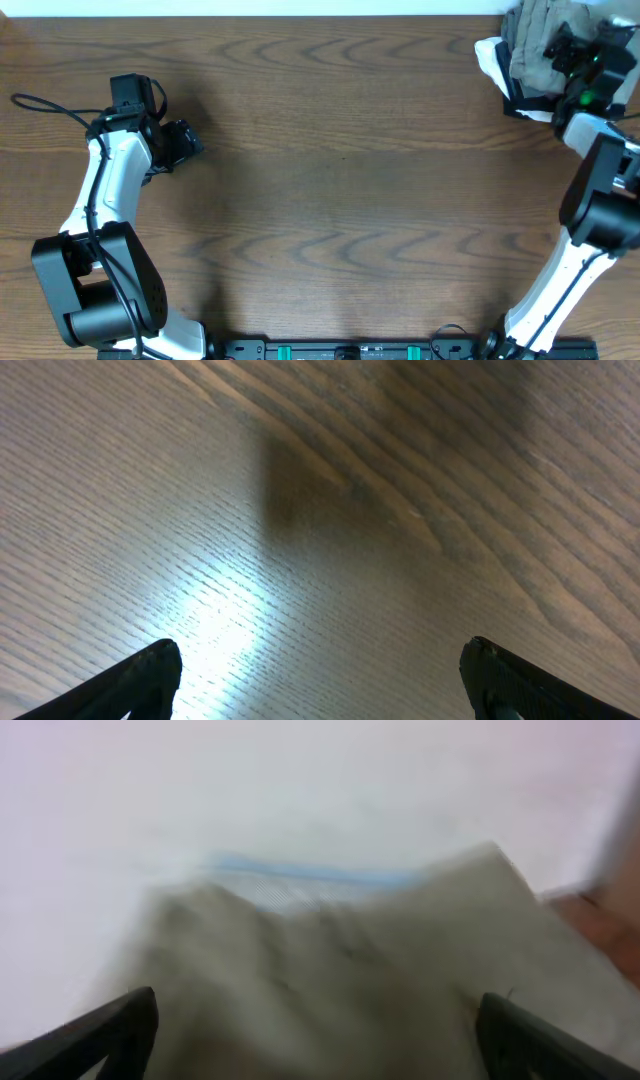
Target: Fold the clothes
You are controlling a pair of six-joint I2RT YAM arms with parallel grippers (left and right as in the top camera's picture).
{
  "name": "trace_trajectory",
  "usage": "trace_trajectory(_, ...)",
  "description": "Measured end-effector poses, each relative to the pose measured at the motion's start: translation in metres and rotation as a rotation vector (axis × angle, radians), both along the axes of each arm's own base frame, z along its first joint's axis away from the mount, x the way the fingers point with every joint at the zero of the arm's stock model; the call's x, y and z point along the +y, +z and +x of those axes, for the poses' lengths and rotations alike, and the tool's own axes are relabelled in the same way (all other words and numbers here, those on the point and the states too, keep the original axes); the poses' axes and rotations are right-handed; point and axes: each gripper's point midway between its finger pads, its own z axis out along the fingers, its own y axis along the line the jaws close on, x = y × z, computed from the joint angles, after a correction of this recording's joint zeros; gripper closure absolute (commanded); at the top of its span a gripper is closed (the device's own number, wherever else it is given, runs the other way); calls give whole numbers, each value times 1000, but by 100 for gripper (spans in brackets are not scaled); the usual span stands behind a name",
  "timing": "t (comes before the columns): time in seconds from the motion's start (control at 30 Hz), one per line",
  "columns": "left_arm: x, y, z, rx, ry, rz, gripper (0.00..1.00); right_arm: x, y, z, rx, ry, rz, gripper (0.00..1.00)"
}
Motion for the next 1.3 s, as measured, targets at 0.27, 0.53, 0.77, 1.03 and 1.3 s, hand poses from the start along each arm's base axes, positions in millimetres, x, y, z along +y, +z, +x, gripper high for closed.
trace_trajectory(0.27,0,0,0,0,0,0,9,91,208,-50,-256,319,-19,1)
trace_trajectory(0.53,0,0,0,0,3,0,2,245,264,-118,-233,868,23,1)
trace_trajectory(0.77,0,0,0,0,3,0,2,358,253,-180,-149,1393,129,1)
trace_trajectory(1.03,0,0,0,-1,3,0,2,390,255,-211,-146,1578,124,1)
trace_trajectory(1.3,0,0,0,0,3,-1,2,387,247,-211,-199,1591,2,1)
